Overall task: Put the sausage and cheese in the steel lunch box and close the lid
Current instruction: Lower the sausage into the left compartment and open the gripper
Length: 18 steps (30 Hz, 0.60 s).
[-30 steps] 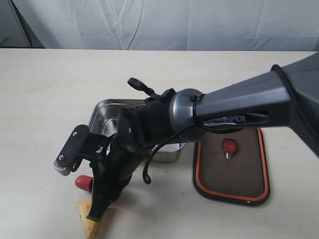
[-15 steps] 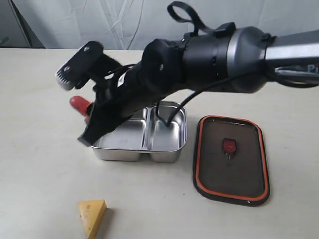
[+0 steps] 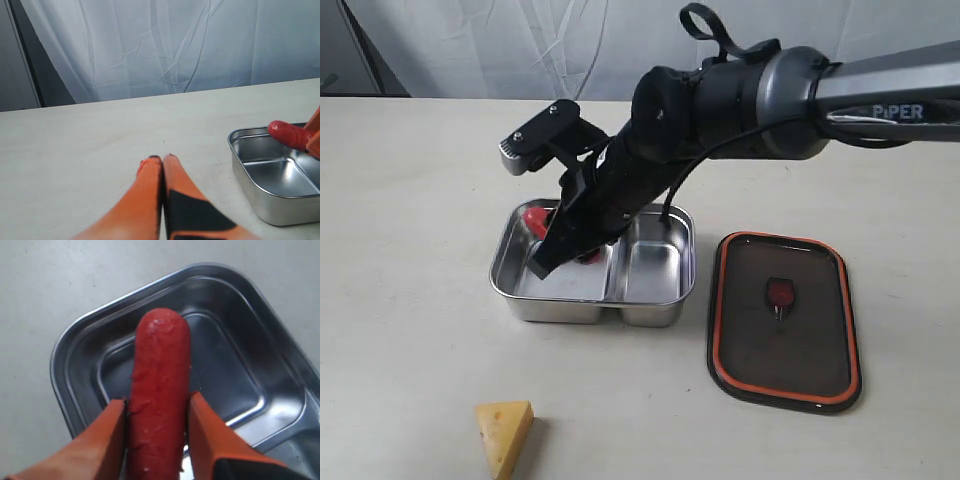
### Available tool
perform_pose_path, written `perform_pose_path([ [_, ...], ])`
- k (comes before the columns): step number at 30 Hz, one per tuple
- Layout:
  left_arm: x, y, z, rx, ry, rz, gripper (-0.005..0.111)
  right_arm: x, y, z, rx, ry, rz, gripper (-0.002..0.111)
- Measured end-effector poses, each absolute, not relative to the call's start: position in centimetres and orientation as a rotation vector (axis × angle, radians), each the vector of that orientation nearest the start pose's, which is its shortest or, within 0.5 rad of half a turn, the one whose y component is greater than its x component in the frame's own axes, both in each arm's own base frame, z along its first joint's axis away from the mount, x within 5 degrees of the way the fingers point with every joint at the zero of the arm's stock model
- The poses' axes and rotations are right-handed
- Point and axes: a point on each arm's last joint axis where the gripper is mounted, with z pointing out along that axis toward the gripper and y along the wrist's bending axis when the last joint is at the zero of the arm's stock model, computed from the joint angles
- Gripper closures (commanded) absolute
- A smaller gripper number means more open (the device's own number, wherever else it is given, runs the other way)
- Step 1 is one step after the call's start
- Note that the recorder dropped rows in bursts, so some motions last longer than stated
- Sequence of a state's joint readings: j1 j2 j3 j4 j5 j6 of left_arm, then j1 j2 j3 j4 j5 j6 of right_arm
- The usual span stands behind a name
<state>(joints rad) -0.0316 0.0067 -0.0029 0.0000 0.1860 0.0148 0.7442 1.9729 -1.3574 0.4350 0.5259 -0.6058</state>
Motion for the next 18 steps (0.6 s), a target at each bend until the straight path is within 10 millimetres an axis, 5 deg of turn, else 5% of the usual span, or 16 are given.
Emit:
perform_pose_path([
  [4,5.64,-0.18,19.69,0.039,1.673,-0.013,0.107,29.80,30.07,17.45,-1.269,2.325,0.470,0.061],
  [18,5.64,-0.18,19.69,0.039,1.673,-0.013,0.107,29.60,29.97,18.22,-1.227,2.359,0.491,0.060],
])
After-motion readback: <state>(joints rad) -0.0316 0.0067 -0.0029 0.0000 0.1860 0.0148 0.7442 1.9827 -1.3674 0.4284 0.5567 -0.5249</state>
